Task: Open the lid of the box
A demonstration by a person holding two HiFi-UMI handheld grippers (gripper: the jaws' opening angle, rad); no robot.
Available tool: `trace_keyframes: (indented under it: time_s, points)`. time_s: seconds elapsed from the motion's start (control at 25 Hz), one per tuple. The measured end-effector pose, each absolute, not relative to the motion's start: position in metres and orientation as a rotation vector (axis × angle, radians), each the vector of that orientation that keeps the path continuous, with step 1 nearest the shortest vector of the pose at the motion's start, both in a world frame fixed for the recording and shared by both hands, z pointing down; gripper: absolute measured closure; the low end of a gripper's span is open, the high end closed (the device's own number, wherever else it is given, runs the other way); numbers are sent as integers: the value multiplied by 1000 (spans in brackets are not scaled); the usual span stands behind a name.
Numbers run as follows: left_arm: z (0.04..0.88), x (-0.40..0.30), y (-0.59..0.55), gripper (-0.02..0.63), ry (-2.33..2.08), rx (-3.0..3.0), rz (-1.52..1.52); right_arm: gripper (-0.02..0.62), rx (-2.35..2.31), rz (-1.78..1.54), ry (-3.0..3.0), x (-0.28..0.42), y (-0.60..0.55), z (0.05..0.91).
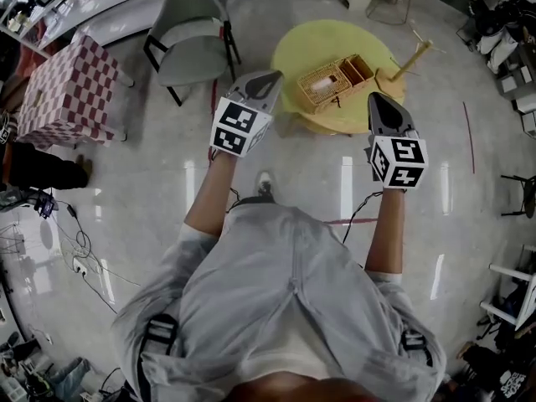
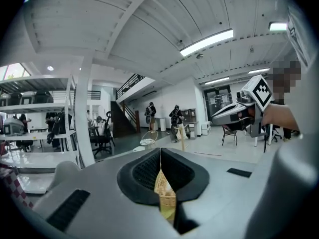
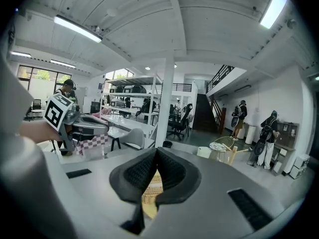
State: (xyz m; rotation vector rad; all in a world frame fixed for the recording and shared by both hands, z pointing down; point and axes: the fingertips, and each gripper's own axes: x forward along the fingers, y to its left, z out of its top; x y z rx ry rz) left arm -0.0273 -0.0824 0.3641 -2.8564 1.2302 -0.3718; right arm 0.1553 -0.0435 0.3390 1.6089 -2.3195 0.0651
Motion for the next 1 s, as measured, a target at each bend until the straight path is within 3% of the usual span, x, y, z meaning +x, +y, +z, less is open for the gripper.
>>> trace_keyframes:
  time_s: [0.48,1.0]
  points:
    - [408,-40,-195,577,1122,-2961,-426,572,1650,213,-2194,147,-150,399]
    - [457,-21,-239,577,974,-3079,-517,571,1688,316,-2038,165,-180,453]
